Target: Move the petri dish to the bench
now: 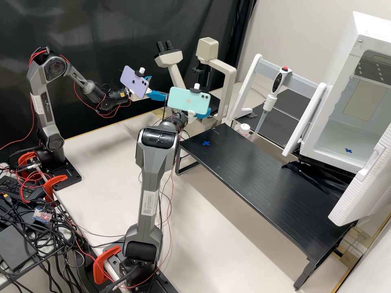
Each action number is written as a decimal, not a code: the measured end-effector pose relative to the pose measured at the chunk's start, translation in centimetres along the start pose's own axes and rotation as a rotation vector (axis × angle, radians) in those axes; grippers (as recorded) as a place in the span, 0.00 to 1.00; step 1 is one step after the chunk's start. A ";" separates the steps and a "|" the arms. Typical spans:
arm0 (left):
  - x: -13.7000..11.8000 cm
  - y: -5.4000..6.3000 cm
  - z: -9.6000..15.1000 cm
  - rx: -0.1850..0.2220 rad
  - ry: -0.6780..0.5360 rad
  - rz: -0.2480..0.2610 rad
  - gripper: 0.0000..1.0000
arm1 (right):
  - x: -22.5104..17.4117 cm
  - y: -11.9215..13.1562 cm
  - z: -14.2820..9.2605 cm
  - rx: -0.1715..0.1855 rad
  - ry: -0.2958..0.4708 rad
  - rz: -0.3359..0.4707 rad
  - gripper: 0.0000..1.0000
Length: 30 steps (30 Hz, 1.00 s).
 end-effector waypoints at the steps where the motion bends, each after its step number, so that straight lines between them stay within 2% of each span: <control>1: 0.0 0.0 0.0 0.000 0.000 0.000 1.00 | -0.5 0.0 0.0 0.000 0.005 -0.002 0.00; 5: 0.0 0.0 0.0 0.000 0.000 0.000 1.00 | -3.6 0.1 1.1 -0.019 0.039 0.039 0.00; 9: 0.0 0.0 0.0 0.000 0.000 0.000 1.00 | -5.6 -0.1 2.4 -0.001 0.032 0.068 0.00; 13: 0.0 0.0 0.0 0.000 0.000 0.000 1.00 | -7.4 -0.5 4.3 -0.032 0.024 0.091 0.00; 15: 0.0 0.0 0.0 0.000 0.000 0.000 1.00 | -8.2 -0.8 5.4 -0.034 0.003 0.094 0.00; 21: 0.0 0.0 0.0 0.000 0.000 0.000 1.00 | -9.6 -0.8 7.7 -0.049 -0.021 0.130 0.00; 25: 0.0 0.0 0.0 0.000 0.000 0.000 1.00 | -10.2 -0.8 8.9 -0.028 -0.044 0.146 0.00; 30: 0.0 0.0 0.0 0.000 0.000 0.000 1.00 | -10.8 -0.8 9.6 -0.036 -0.037 0.164 0.00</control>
